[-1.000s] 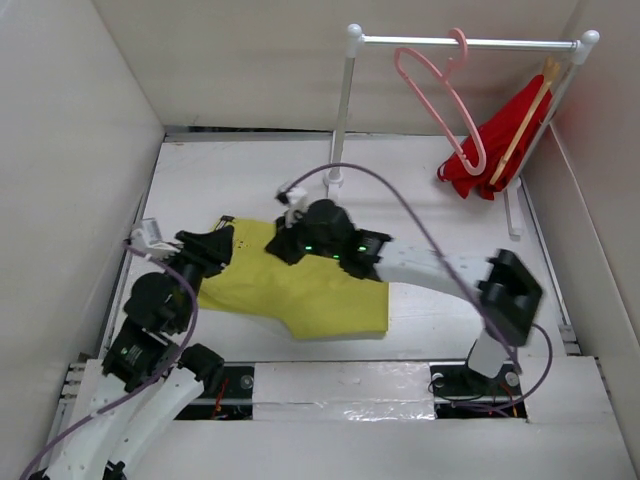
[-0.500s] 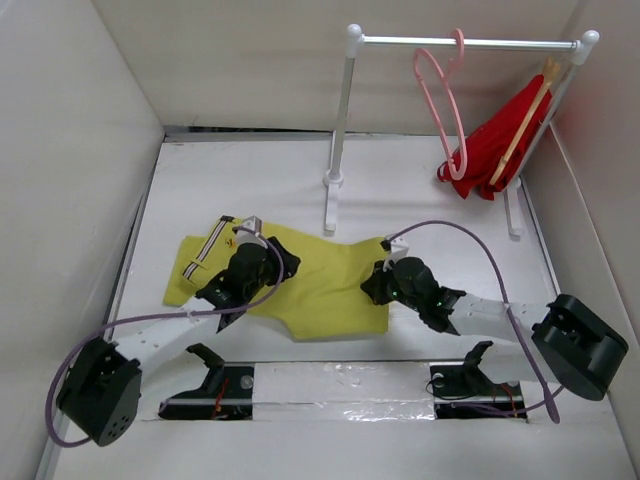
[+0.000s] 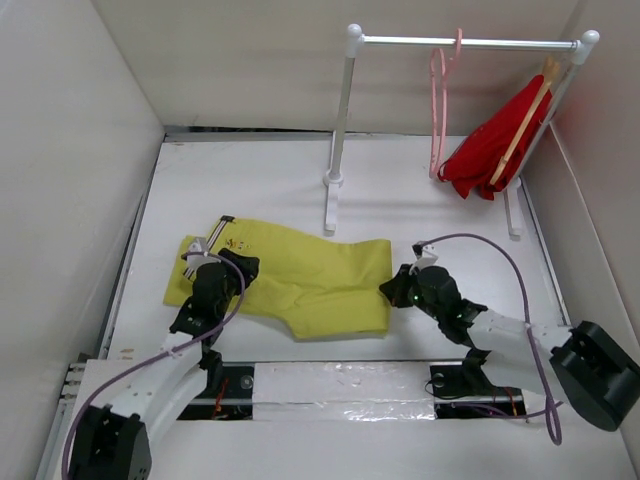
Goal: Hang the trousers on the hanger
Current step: Fold the trousers at the center of the board, then pick up the hanger from the clothesline, then place the trousers on the hanger.
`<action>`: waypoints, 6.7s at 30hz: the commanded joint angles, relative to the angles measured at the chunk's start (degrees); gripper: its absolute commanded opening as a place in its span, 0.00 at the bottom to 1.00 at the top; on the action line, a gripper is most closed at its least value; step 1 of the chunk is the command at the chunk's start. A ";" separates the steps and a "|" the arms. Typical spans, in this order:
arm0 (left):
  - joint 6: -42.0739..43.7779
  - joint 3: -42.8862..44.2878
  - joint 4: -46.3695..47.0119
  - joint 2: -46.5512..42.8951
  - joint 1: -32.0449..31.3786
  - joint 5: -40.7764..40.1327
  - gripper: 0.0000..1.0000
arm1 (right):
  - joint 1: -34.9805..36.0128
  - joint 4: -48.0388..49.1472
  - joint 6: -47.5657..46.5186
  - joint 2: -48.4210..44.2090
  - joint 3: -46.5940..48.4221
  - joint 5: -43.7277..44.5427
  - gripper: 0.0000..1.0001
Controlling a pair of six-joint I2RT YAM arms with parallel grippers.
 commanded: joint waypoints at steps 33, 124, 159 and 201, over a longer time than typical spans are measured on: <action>17.21 17.26 18.54 15.91 -15.11 12.05 0.00 | -0.03 -18.45 -19.63 -5.53 32.97 6.17 0.57; 30.04 87.57 -3.60 72.33 -41.83 -22.30 0.54 | -5.21 -25.06 -19.64 -16.64 13.65 19.46 0.00; 8.96 53.93 17.91 58.38 -46.22 -23.17 0.00 | -1.51 -36.58 -18.23 -34.30 12.07 11.48 0.85; 9.83 22.45 30.67 48.27 -43.67 -31.63 0.00 | -17.32 -13.18 -16.56 -18.90 2.75 -5.85 0.00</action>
